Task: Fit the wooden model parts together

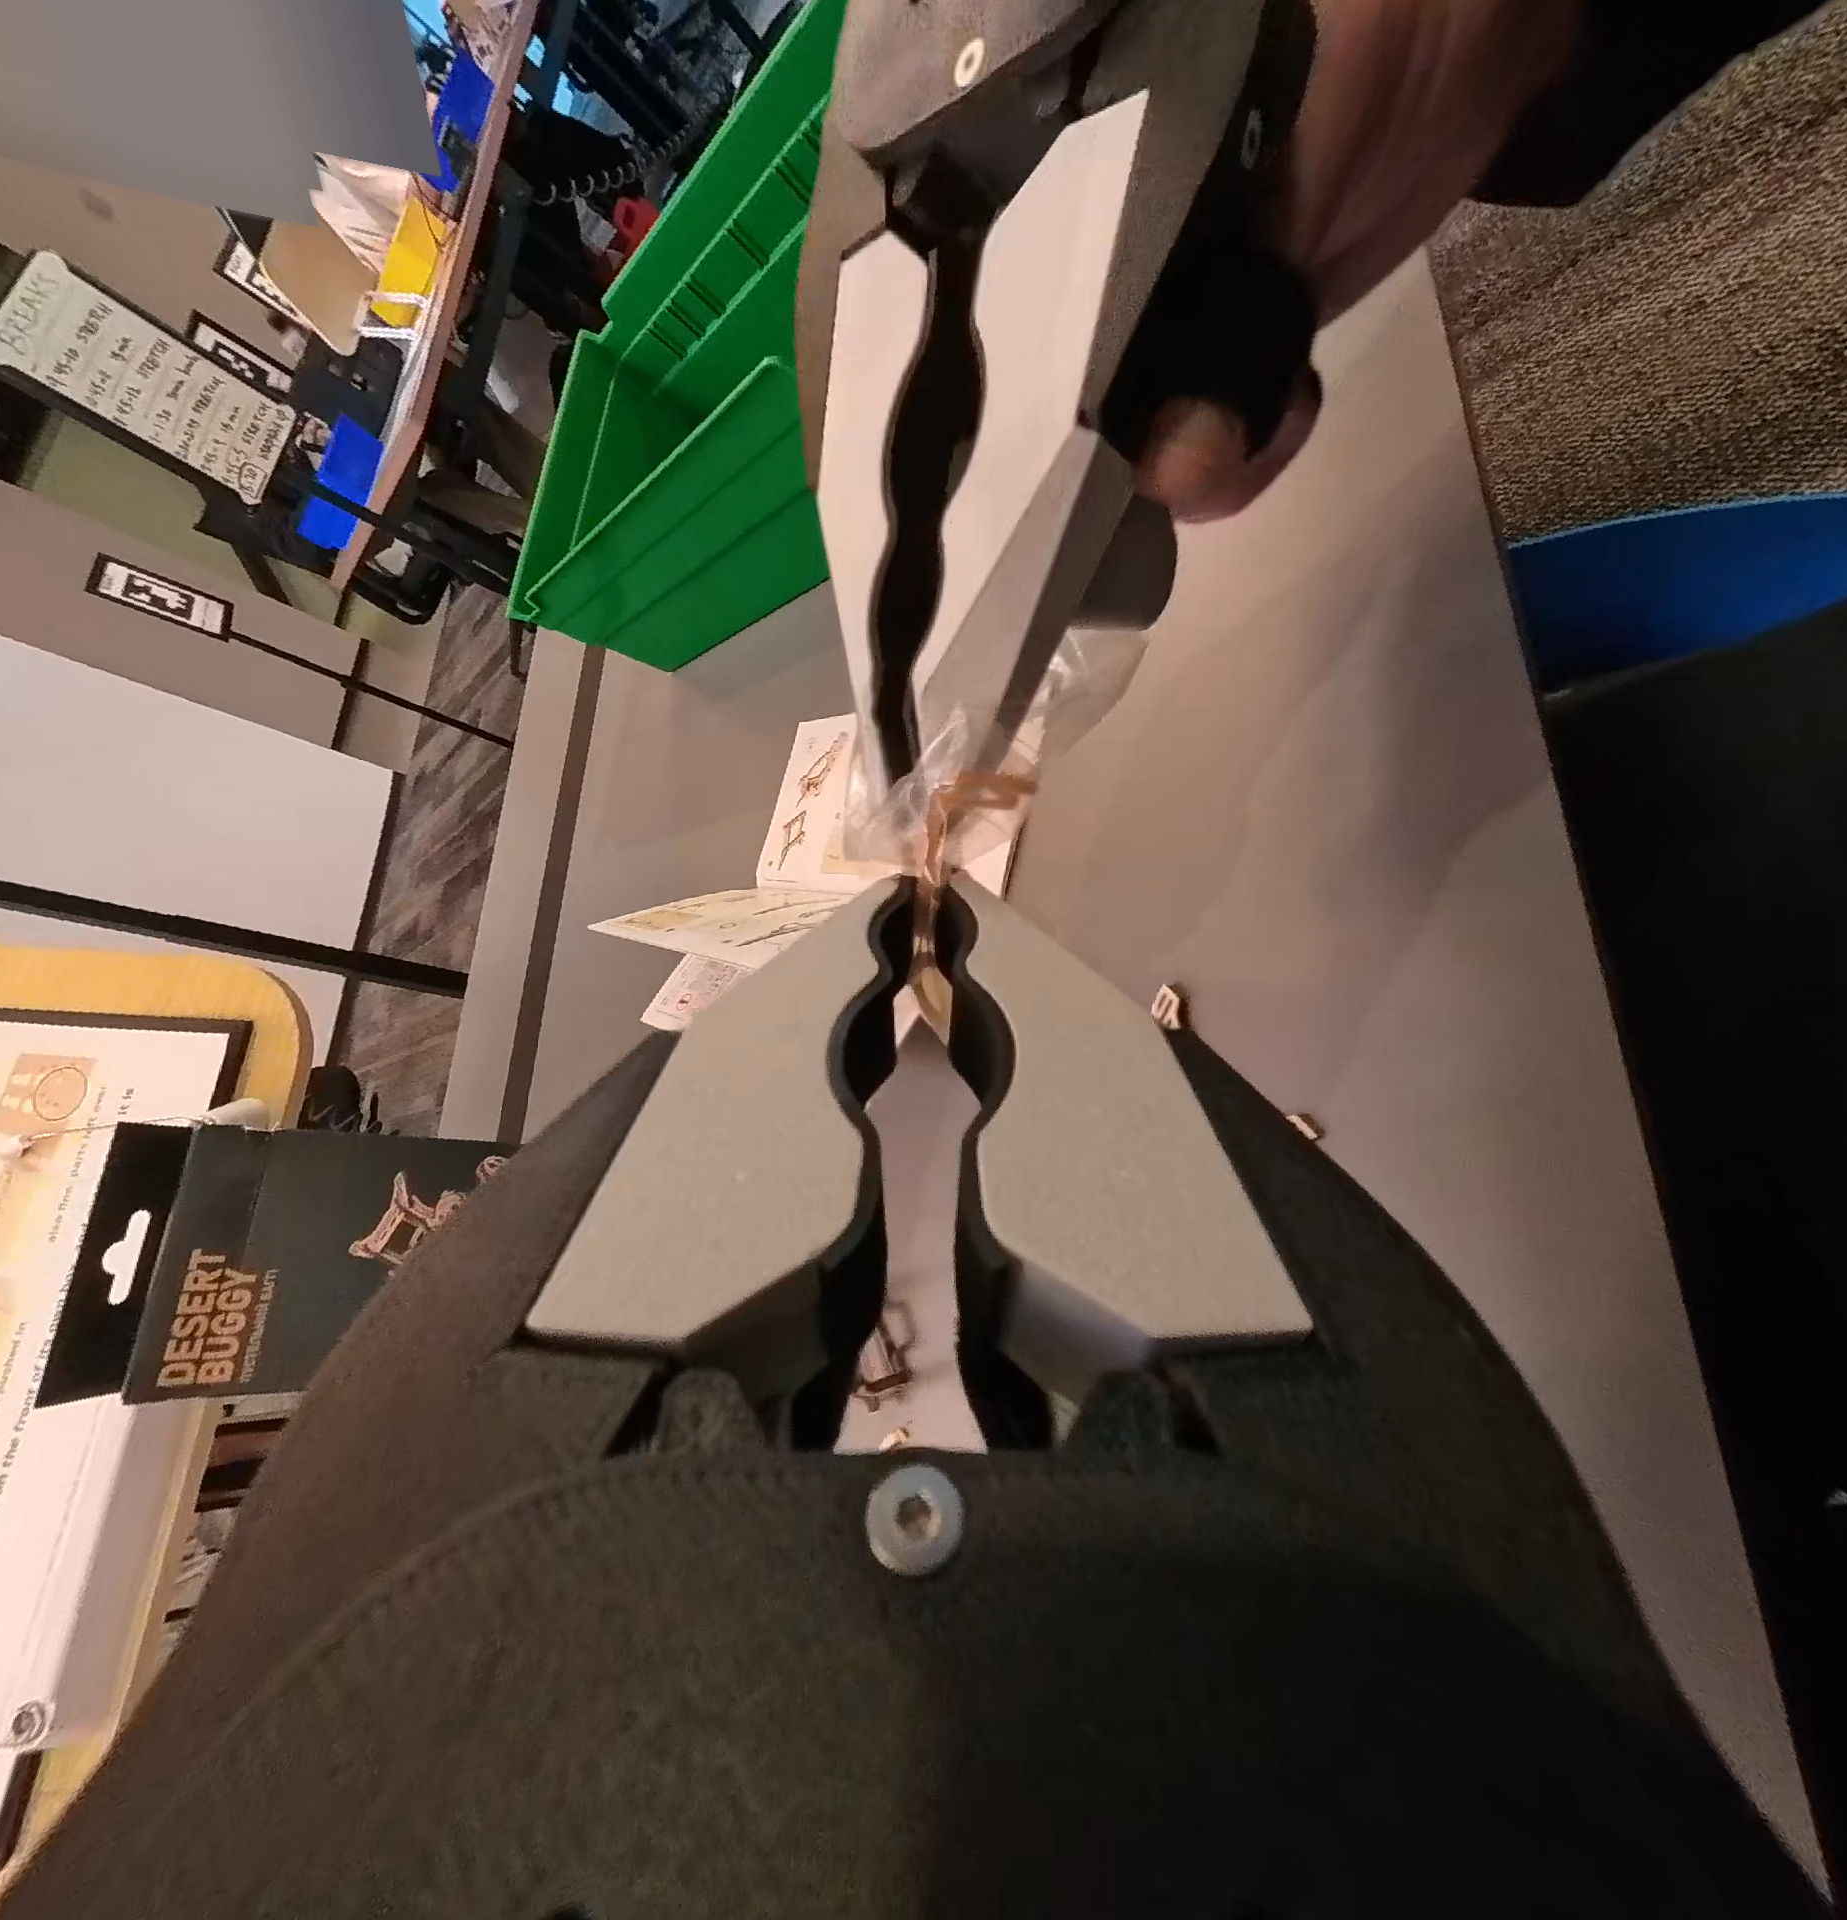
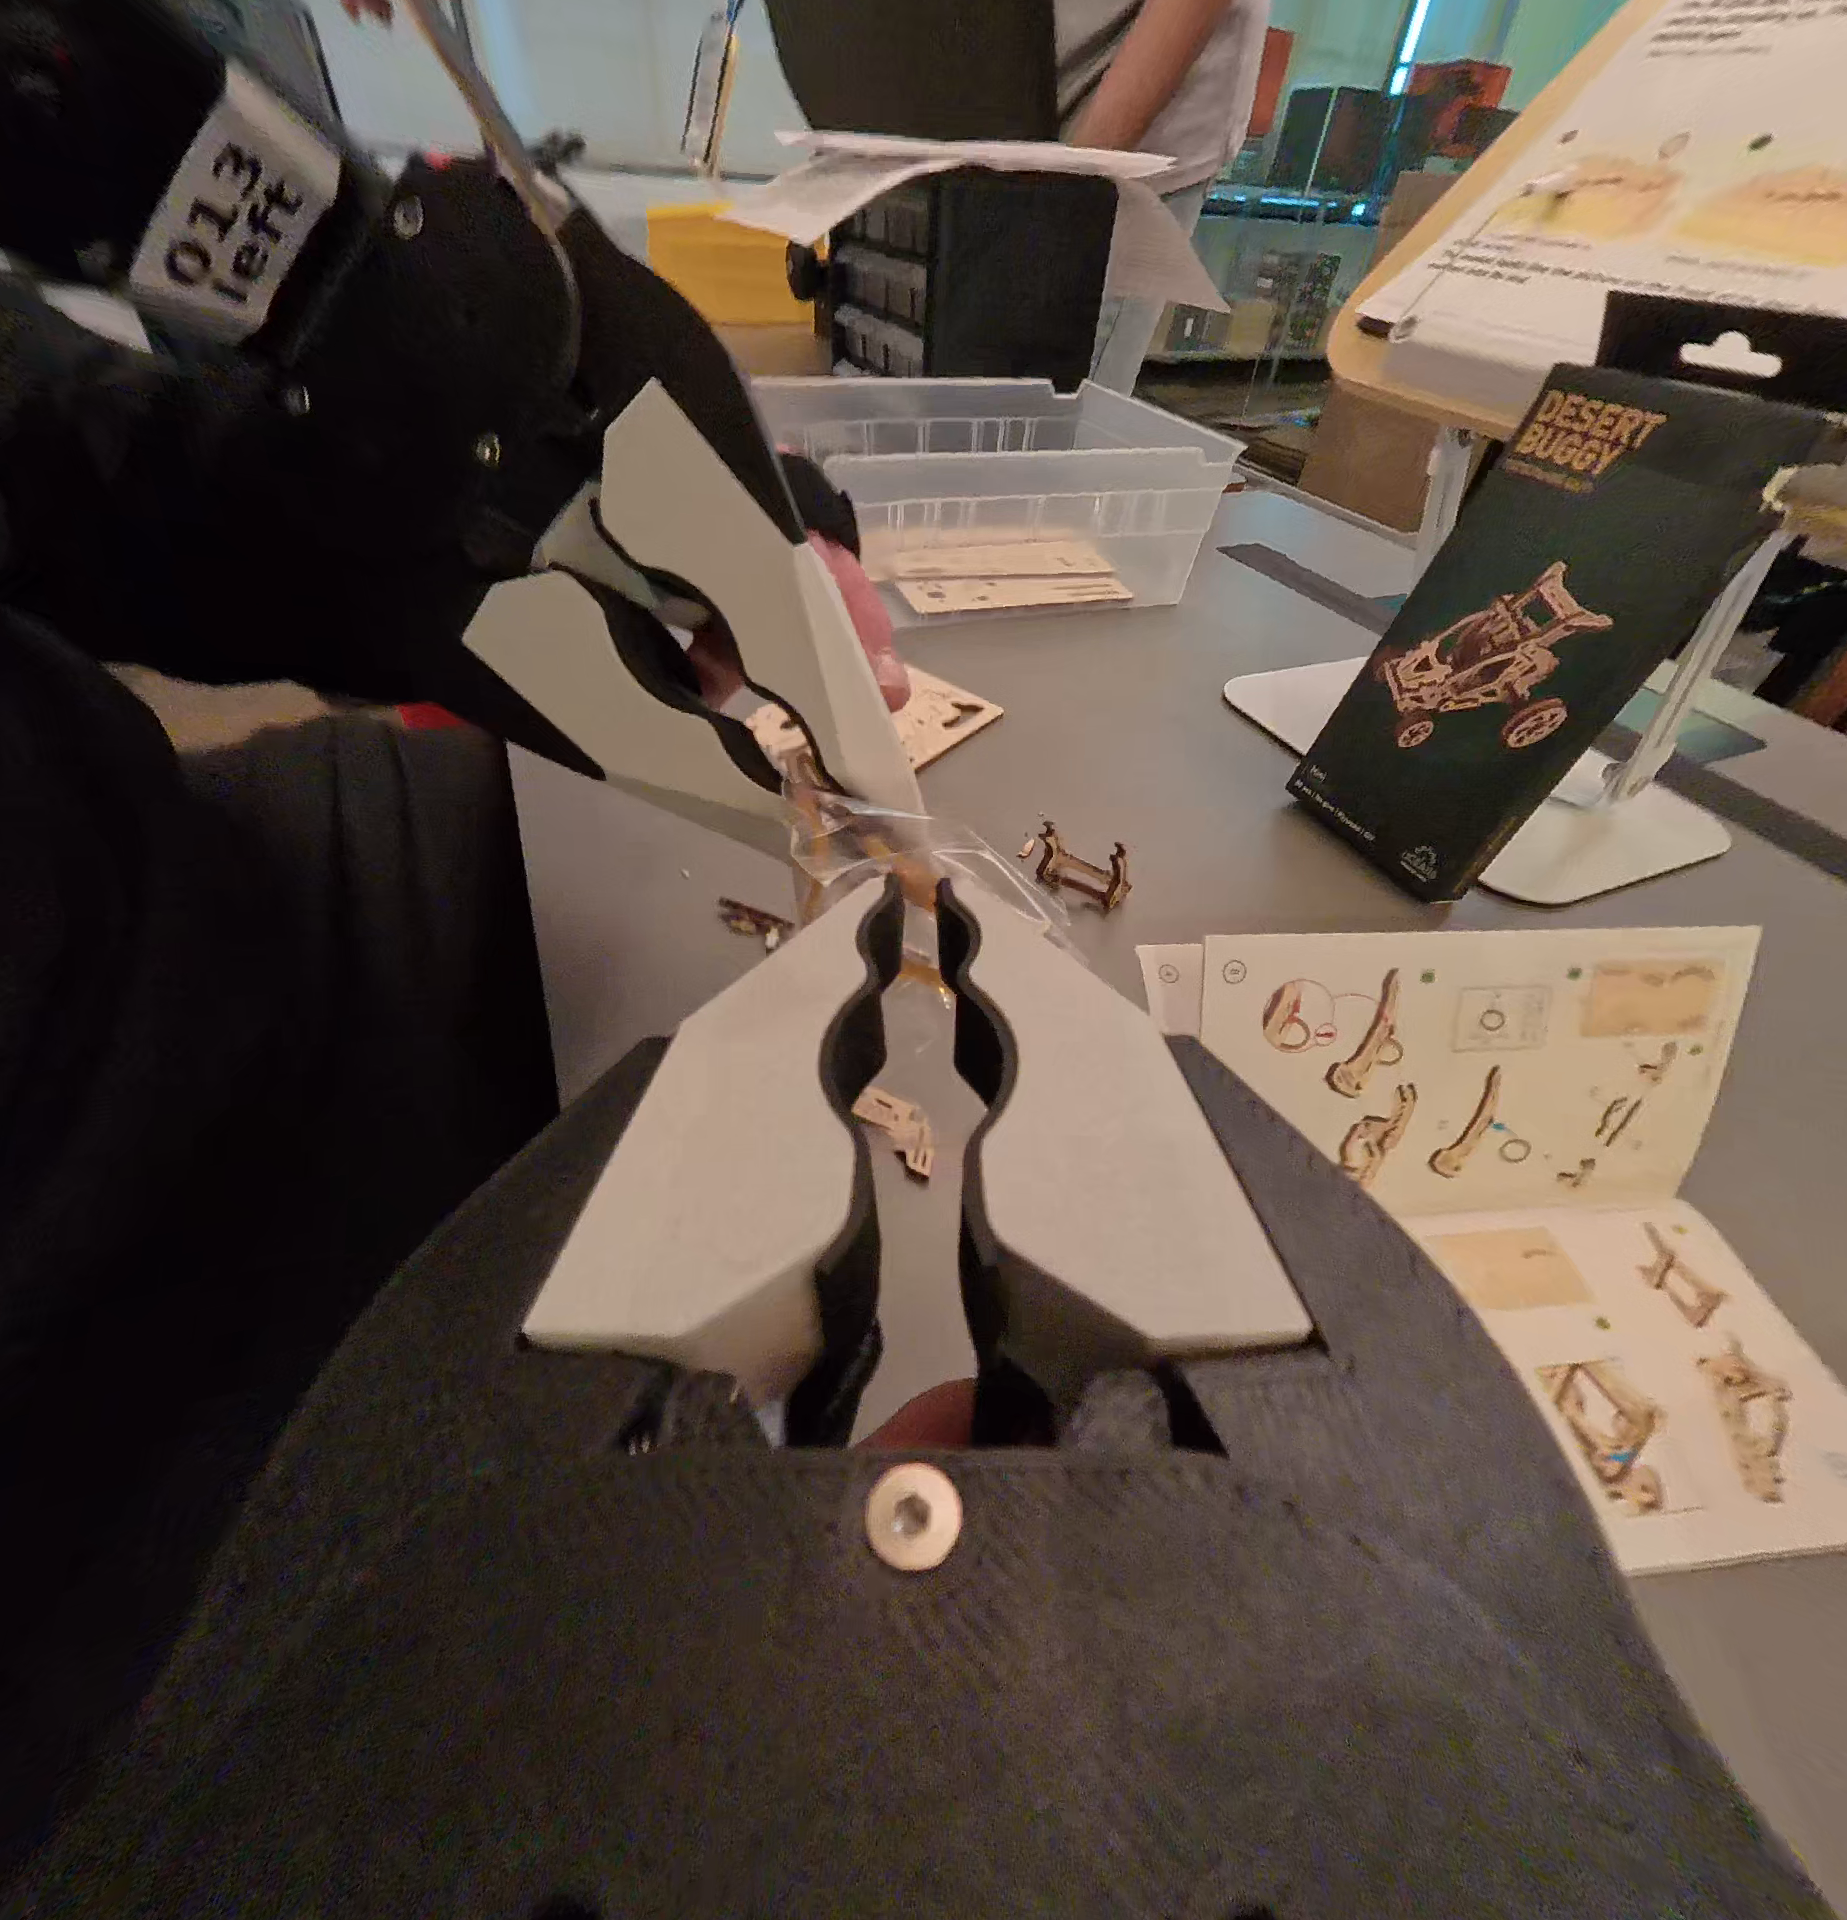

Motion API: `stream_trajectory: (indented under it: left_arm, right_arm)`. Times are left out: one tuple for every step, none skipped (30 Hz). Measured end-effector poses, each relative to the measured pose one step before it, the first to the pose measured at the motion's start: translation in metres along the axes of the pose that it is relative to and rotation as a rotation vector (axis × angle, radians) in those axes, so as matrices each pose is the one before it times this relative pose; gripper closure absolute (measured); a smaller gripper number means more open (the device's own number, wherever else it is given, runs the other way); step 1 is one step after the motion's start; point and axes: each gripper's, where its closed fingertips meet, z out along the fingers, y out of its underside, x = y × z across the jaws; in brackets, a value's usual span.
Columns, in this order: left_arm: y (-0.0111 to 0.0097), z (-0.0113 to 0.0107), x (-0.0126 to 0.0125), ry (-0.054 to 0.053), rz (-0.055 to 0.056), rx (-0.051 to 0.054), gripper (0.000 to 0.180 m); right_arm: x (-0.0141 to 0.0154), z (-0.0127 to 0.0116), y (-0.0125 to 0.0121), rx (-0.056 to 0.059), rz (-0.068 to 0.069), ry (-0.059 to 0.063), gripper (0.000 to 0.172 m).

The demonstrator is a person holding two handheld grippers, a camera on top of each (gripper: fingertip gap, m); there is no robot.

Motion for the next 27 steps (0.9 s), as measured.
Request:
stream_trajectory:
  left_arm:
    - [0.00083, 0.00048, 0.00041, 0.0023, 0.0047, -0.0035, 0.180]
    - [0.00021, 0.00040, 0.00051, 0.0019, 0.0023, 0.0006, 0.180]
    - [-0.00035, 0.00024, 0.00008, 0.0027, -0.0037, 0.0037, 0.180]
    - [0.00041, 0.00035, 0.00004, 0.0036, -0.0044, -0.0012, 0.180]
    - [0.00073, 0.00051, -0.00002, 0.0016, 0.0003, -0.0020, 0.180]
    - [-0.00077, 0.00010, -0.00007, 0.0034, -0.0077, 0.0067, 0.180]
    - [-0.00121, -0.00016, -0.00043, 0.0052, -0.0195, 0.0093, 0.180]
    - [-0.00043, 0.00009, -0.00025, 0.0030, -0.0074, 0.0038, 0.180]
    - [0.00004, 0.00025, 0.00033, 0.0033, 0.0020, -0.0009, 0.180]
    - [0.00030, 0.00031, 0.00029, 0.0032, 0.0017, -0.0037, 0.180]
    - [0.00074, 0.00074, 0.00178, 0.0121, -0.0008, -0.0040, 0.180]
    - [0.00135, 0.00077, 0.00107, 0.0056, 0.0023, -0.0051, 0.180]
    - [0.00087, 0.00060, 0.00096, 0.0046, 0.0048, -0.0026, 0.180]
    - [0.00025, 0.00035, 0.00087, 0.0086, -0.0032, 0.0008, 0.180]
    - [-0.00007, 0.00018, -0.00026, 0.0053, -0.0124, 0.0030, 0.180]
    - [-0.00097, -0.00004, -0.00115, 0.0031, -0.0206, 0.0099, 0.180]
    - [-0.00158, -0.00056, -0.00134, 0.0010, -0.0171, 0.0111, 0.180]
    - [-0.00123, -0.00036, -0.00152, -0.0019, -0.0138, 0.0054, 0.180]
    - [-0.00104, -0.00003, -0.00147, -0.0019, -0.0157, 0.0046, 0.180]
    - [-0.00040, 0.00013, -0.00183, -0.0062, -0.0128, 0.0050, 0.180]
    - [0.00010, 0.00018, -0.00189, -0.0060, -0.0091, 0.0024, 0.180]
    - [-0.00003, 0.00015, -0.00175, -0.0074, -0.0046, 0.0024, 0.180]
    - [-0.00065, 0.00017, -0.00053, -0.0019, -0.0022, 0.0032, 0.180]
    - [-0.00068, 0.00039, 0.00002, 0.0006, -0.0045, 0.0033, 0.180]
    - [-0.00003, 0.00058, 0.00106, 0.0071, -0.0026, 0.0004, 0.180]
    - [-0.00008, 0.00055, 0.00154, 0.0065, 0.0080, 0.0004, 0.180]
    - [-0.00085, 0.00031, 0.00083, 0.0017, 0.0062, 0.0024, 0.180]
  right_arm:
    - [-0.00022, 0.00056, 0.00185, -0.0194, -0.0316, 0.0013, 0.168]
    - [-0.00002, 0.00023, 0.00074, -0.0120, -0.0289, 0.0011, 0.168]
    - [-0.00043, -0.00003, 0.00043, -0.0105, -0.0288, -0.0013, 0.168]
    - [-0.00022, 0.00003, 0.00161, -0.0175, -0.0313, -0.0019, 0.167]
    - [0.00037, -0.00041, 0.00134, -0.0147, -0.0271, -0.0001, 0.165]
    - [-0.00035, -0.00070, 0.00027, -0.0050, -0.0202, -0.0065, 0.163]
    - [-0.00039, -0.00078, -0.00030, -0.0014, -0.0133, -0.0079, 0.162]
    - [-0.00025, -0.00071, -0.00073, 0.0007, -0.0120, -0.0049, 0.161]
    - [0.00012, -0.00020, -0.00035, -0.0007, -0.0146, 0.0006, 0.161]
    - [-0.00074, 0.00081, 0.00123, -0.0099, -0.0146, -0.0018, 0.161]
    - [-0.00201, 0.00126, 0.00234, -0.0173, -0.0174, -0.0071, 0.162]
    - [-0.00069, 0.00123, 0.00216, -0.0174, -0.0221, 0.0024, 0.162]
    - [0.00013, 0.00088, 0.00093, -0.0100, -0.0191, 0.0069, 0.162]
    - [-0.00023, 0.00086, 0.00057, -0.0057, -0.0141, 0.0035, 0.162]
    - [-0.00009, 0.00064, -0.00006, -0.0004, -0.0027, 0.0017, 0.161]
    - [-0.00020, -0.00047, -0.00147, 0.0099, 0.0057, -0.0015, 0.161]
    - [-0.00046, -0.00118, -0.00205, 0.0149, 0.0108, -0.0047, 0.160]
    - [0.00091, -0.00126, -0.00109, 0.0101, 0.0203, -0.0003, 0.160]
    - [0.00182, -0.00116, -0.00037, 0.0073, 0.0210, 0.0058, 0.160]
    - [0.00320, -0.00096, 0.00011, 0.0057, 0.0301, 0.0110, 0.160]
    - [0.00225, -0.00092, -0.00017, 0.0084, 0.0452, 0.0004, 0.161]
    - [0.00036, -0.00071, -0.00052, 0.0131, 0.0359, -0.0086, 0.163]
    - [0.00119, -0.00030, 0.00032, 0.0080, 0.0203, 0.0028, 0.164]
    - [0.00163, 0.00022, 0.00199, -0.0040, 0.0055, 0.0106, 0.167]
    - [0.00013, 0.00044, 0.00096, -0.0002, -0.0042, 0.0067, 0.168]
    - [-0.00091, 0.00001, -0.00142, 0.0129, -0.0047, 0.0016, 0.168]
    - [-0.00062, -0.00004, -0.00176, 0.0145, -0.0023, 0.0021, 0.168]
